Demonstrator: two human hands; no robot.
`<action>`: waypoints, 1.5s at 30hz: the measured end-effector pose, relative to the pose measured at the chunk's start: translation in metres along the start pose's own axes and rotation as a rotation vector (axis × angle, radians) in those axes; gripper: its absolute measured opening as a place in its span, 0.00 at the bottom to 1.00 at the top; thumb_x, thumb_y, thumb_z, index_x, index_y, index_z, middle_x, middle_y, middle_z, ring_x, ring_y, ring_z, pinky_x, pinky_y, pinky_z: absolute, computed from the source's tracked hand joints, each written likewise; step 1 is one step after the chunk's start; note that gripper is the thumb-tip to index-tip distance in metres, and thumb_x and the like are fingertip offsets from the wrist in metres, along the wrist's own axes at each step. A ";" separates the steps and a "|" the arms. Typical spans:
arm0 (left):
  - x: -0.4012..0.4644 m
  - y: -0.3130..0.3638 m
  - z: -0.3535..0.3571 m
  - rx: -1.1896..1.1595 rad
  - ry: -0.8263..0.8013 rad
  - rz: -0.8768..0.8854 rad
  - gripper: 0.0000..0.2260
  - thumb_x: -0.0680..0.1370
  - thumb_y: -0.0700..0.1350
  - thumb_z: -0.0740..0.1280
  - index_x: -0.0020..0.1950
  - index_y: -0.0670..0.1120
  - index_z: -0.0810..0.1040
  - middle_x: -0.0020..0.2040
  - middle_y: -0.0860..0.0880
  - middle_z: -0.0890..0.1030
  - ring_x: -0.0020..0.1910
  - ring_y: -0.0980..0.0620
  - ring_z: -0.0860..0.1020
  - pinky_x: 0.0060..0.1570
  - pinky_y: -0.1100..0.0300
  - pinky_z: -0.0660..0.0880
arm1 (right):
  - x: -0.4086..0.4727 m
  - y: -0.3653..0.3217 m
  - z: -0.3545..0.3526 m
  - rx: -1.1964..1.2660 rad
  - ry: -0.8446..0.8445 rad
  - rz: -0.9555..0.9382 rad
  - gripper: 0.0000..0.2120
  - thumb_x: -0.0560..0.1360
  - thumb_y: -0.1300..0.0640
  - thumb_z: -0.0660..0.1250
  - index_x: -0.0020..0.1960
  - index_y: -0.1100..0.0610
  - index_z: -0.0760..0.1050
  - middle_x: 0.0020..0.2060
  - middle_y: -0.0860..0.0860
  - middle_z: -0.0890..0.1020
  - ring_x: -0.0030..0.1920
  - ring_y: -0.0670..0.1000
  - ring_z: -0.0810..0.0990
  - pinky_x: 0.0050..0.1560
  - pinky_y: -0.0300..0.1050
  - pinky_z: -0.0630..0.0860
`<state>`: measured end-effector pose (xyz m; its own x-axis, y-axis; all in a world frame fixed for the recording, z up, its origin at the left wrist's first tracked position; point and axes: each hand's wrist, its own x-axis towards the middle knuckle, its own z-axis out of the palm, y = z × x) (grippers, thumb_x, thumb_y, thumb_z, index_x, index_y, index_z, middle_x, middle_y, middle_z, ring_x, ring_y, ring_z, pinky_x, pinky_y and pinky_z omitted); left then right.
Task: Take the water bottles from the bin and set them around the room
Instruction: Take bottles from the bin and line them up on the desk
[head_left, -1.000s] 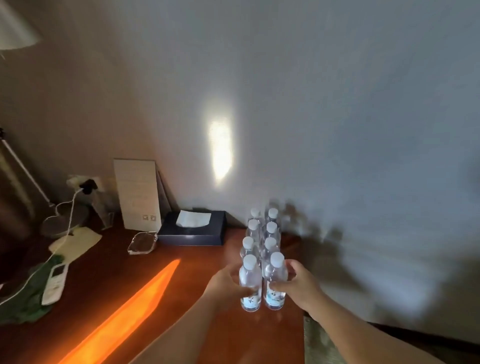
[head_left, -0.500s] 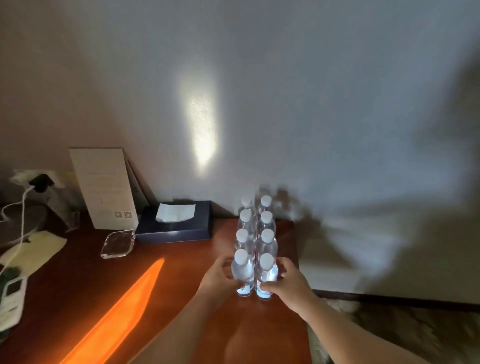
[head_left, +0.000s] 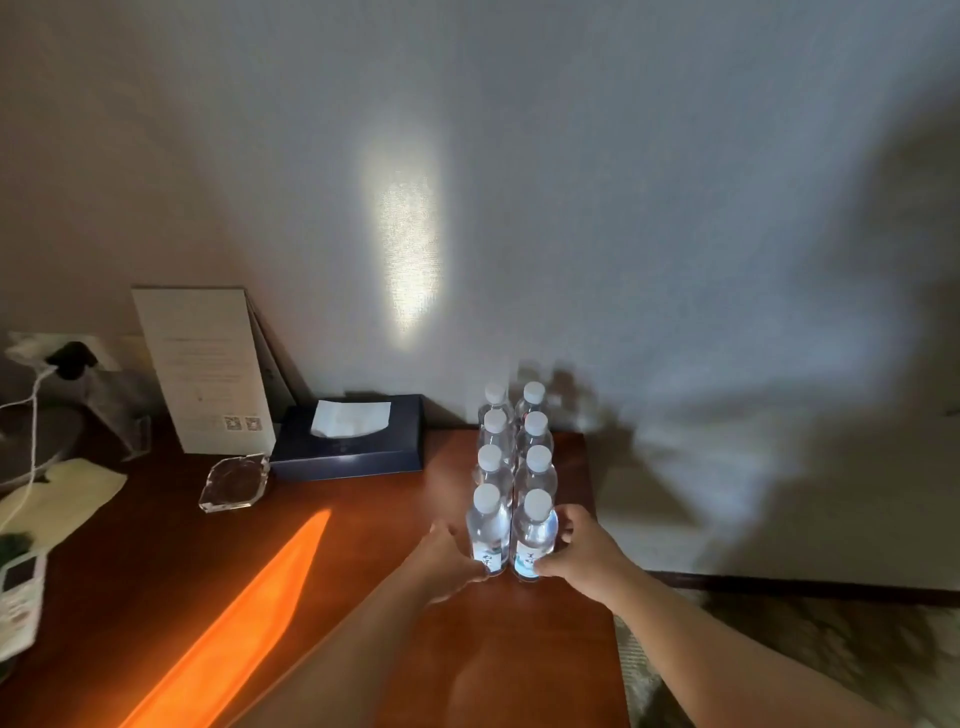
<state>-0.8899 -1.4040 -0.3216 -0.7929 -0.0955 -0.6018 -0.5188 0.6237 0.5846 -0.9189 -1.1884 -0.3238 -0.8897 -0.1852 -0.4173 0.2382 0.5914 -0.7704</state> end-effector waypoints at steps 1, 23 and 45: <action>-0.007 0.003 -0.004 0.051 -0.060 -0.035 0.22 0.76 0.47 0.73 0.66 0.42 0.72 0.57 0.43 0.81 0.45 0.51 0.81 0.37 0.64 0.79 | -0.002 0.000 -0.002 -0.007 -0.002 0.003 0.34 0.66 0.57 0.79 0.68 0.52 0.68 0.61 0.48 0.77 0.59 0.48 0.76 0.55 0.43 0.73; -0.197 0.298 0.208 -0.462 -0.084 0.516 0.17 0.84 0.53 0.57 0.45 0.45 0.79 0.36 0.48 0.78 0.32 0.49 0.76 0.33 0.59 0.70 | -0.266 0.093 -0.276 0.663 0.656 -0.008 0.05 0.79 0.59 0.63 0.49 0.54 0.77 0.43 0.52 0.80 0.41 0.52 0.80 0.38 0.43 0.76; -0.435 0.583 0.711 -0.282 -0.675 0.675 0.22 0.86 0.51 0.52 0.37 0.42 0.72 0.35 0.43 0.75 0.37 0.47 0.73 0.41 0.55 0.71 | -0.647 0.435 -0.577 0.885 1.335 0.338 0.08 0.80 0.58 0.64 0.44 0.59 0.78 0.36 0.53 0.78 0.33 0.51 0.77 0.31 0.41 0.72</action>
<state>-0.6198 -0.4471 -0.1059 -0.6470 0.7277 -0.2275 -0.1522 0.1690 0.9738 -0.4641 -0.3581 -0.1110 -0.3281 0.8995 -0.2884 0.1978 -0.2331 -0.9521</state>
